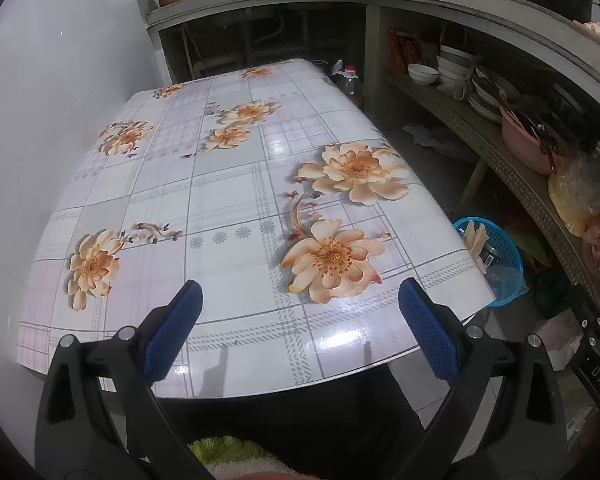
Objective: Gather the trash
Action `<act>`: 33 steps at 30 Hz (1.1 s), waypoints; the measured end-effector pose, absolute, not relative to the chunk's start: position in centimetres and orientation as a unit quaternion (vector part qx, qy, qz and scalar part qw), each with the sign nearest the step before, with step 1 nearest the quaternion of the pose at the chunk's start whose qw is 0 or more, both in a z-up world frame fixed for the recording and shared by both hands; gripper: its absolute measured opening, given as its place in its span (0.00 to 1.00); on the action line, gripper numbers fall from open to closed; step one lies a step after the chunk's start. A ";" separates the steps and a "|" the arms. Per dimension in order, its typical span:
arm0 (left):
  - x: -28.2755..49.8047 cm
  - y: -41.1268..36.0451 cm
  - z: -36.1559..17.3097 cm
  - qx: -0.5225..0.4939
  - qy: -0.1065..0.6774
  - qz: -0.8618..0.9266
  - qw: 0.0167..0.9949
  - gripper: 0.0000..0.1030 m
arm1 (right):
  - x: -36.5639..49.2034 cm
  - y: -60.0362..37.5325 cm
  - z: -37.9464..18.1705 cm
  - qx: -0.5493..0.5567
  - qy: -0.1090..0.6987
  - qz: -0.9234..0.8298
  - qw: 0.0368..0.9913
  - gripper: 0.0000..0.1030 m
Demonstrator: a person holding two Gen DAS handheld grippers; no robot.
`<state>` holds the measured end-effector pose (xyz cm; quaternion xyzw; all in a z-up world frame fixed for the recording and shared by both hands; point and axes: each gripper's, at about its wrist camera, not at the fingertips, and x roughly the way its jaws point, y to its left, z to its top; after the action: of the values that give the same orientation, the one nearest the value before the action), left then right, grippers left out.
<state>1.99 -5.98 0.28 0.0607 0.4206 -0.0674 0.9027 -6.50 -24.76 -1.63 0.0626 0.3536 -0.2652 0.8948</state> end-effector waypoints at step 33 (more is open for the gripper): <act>1.7 -6.3 0.4 0.062 0.421 -0.071 0.902 0.92 | -7.0 -25.6 -1.3 0.062 0.349 -0.268 0.896 0.94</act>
<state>1.67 -6.29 0.44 0.0620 0.4207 -0.0709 0.9023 -7.03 -25.58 -1.29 0.0622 0.3486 -0.2681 0.8959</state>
